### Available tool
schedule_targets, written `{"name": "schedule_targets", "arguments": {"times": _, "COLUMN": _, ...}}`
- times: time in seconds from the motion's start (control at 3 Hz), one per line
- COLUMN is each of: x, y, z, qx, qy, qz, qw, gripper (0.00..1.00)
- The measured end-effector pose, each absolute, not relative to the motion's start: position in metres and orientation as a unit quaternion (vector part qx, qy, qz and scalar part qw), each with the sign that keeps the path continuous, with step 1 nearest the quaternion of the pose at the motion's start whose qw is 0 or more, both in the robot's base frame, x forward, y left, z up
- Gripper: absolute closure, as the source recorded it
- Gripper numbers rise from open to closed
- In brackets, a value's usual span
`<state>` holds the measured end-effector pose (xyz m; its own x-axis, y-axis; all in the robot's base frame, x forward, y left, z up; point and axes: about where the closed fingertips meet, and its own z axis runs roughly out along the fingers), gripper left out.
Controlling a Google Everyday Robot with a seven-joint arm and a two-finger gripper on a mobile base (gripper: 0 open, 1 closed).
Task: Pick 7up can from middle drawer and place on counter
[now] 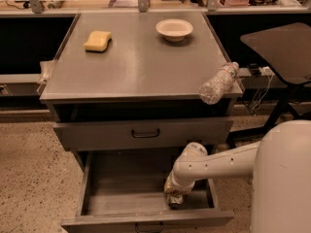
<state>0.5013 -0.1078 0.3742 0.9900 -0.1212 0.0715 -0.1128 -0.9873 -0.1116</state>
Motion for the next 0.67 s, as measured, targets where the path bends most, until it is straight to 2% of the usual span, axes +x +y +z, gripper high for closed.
{"name": "schedule_targets", "arguments": {"times": 0.33, "x": 0.498, "y": -0.101, "z": 0.373, "qx": -0.996, "qy": 0.055, "qz": -0.032, "qw": 0.059, "gripper": 0.67}}
{"name": "schedule_targets", "arguments": {"times": 0.67, "x": 0.493, "y": -0.084, "z": 0.388, "qx": -0.996, "qy": 0.044, "qz": -0.031, "qw": 0.076, "gripper": 0.73}}
